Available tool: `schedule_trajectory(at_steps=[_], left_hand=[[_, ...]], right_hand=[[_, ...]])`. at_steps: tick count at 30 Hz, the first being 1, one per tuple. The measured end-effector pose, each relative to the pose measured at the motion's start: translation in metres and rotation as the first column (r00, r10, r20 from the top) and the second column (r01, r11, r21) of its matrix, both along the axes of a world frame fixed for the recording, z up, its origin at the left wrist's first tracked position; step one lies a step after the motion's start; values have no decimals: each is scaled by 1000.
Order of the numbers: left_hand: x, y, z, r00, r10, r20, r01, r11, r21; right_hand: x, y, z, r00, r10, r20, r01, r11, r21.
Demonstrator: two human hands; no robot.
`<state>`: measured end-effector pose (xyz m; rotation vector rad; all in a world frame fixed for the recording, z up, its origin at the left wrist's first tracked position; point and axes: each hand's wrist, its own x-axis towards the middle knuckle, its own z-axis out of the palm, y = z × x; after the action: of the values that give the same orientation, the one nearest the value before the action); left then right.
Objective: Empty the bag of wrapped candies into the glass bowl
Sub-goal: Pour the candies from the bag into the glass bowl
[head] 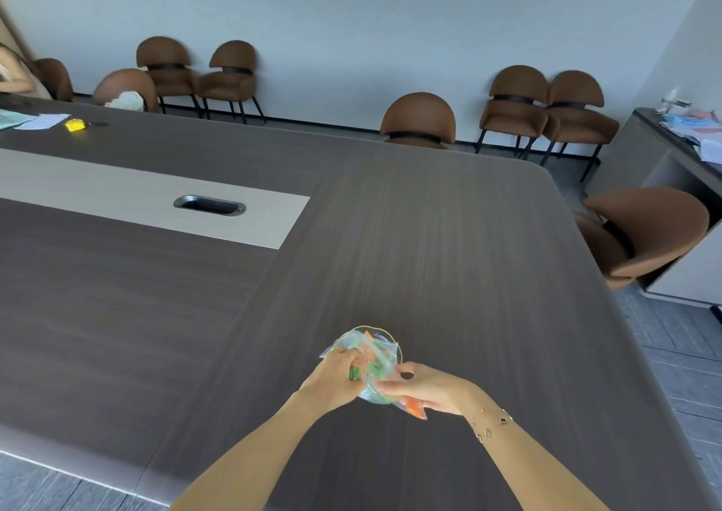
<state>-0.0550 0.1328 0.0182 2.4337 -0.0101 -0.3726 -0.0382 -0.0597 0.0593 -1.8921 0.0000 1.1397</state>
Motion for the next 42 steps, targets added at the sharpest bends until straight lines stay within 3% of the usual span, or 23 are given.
schedule_trajectory(at_steps=[10, 16, 20, 26, 32, 37, 42], left_hand=[[13, 6, 5, 997, 61, 47, -63, 998, 24], [21, 11, 6, 998, 18, 55, -19, 1000, 19], [25, 12, 6, 998, -24, 55, 20, 997, 72], [30, 14, 10, 996, -83, 44, 72, 977, 201], [31, 8, 13, 978, -193, 75, 161, 937, 311], [33, 8, 19, 976, -208, 66, 176, 928, 329], [36, 12, 24, 969, -244, 33, 192, 835, 516]], right_hand=[[5, 1, 15, 981, 94, 169, -102, 994, 42], [7, 2, 5, 940, 197, 280, -143, 969, -200], [6, 8, 10, 895, 283, 346, -190, 941, -280], [12, 12, 1, 852, 290, 437, -111, 914, -391], [18, 15, 2, 708, 468, 529, -44, 776, -629], [22, 8, 0, 672, 419, 610, 48, 798, -601], [32, 0, 6, 683, 388, 619, 81, 802, -592]])
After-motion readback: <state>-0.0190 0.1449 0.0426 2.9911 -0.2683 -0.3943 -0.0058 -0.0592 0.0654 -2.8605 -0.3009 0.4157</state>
